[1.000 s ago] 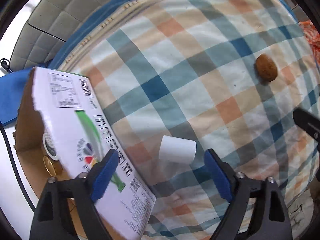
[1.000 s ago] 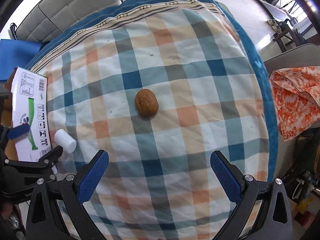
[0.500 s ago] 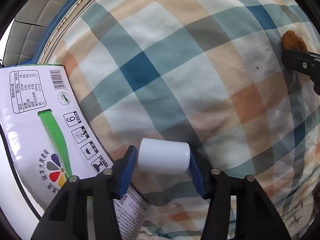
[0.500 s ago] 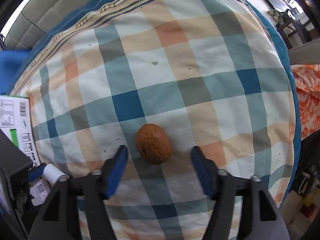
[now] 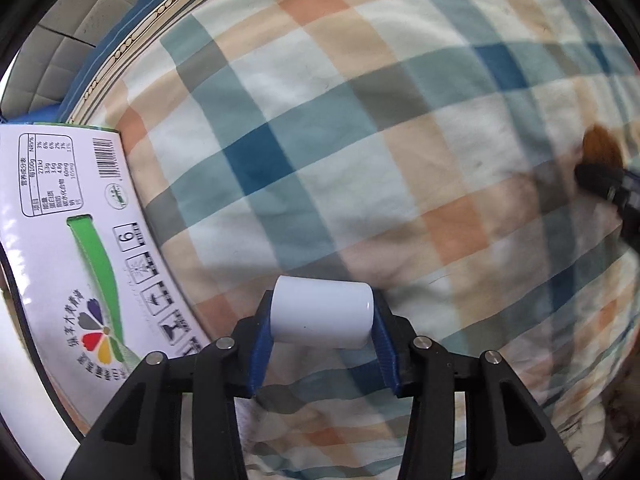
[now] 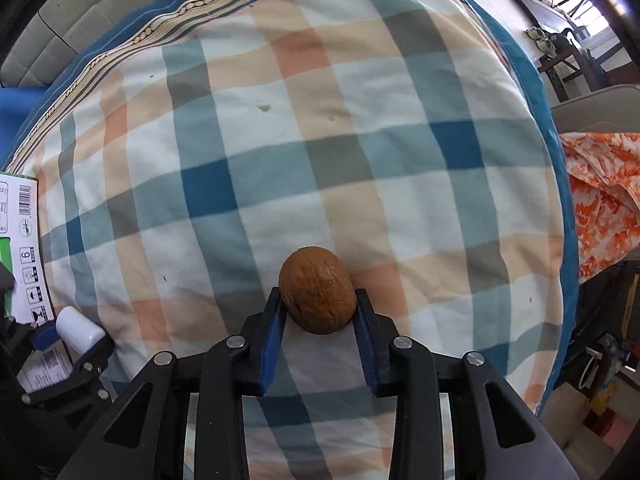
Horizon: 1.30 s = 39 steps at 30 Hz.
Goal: Organize rigid objects
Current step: 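Lift the white cap and walnut and carry both into the box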
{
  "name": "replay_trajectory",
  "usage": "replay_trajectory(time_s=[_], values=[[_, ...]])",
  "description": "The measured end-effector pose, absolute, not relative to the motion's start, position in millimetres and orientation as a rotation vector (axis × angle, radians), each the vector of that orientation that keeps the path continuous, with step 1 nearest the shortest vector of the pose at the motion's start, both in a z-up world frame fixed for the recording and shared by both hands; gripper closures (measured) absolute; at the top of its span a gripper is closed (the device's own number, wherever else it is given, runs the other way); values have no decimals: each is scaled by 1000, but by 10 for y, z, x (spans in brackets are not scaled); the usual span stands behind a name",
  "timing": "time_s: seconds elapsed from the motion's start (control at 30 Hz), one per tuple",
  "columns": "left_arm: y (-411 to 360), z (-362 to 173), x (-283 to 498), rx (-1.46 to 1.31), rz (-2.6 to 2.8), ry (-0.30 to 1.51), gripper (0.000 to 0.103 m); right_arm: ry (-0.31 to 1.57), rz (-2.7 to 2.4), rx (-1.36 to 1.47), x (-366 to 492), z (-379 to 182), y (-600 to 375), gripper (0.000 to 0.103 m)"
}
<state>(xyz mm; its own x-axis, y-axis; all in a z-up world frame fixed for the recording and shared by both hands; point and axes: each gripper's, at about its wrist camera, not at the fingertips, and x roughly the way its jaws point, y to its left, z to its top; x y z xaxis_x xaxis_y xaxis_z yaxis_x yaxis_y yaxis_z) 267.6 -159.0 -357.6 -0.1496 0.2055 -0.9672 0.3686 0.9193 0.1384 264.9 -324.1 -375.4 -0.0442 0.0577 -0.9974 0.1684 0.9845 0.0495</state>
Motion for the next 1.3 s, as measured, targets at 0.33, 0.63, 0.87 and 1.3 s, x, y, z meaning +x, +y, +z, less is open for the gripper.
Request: replay_trajectory(time_s=[0.33, 0.63, 0.87, 1.3], values=[[-1668, -3616, 2740, 33, -225, 1767, 61, 1654, -56, 292, 2235, -3800, -3605, 62], [-1521, -3699, 2786, -9, -213, 1766, 62, 1657, -78, 357, 2396, -3838, -3748, 44], [-1353, -3579, 2827, -3, -205, 1728, 63, 1694, -133, 257, 2317, -3888, -3646, 67], [-1289, -2726, 2705, -4, -248, 1588, 63, 1608, -39, 247, 2196, -3081, -3529, 67]])
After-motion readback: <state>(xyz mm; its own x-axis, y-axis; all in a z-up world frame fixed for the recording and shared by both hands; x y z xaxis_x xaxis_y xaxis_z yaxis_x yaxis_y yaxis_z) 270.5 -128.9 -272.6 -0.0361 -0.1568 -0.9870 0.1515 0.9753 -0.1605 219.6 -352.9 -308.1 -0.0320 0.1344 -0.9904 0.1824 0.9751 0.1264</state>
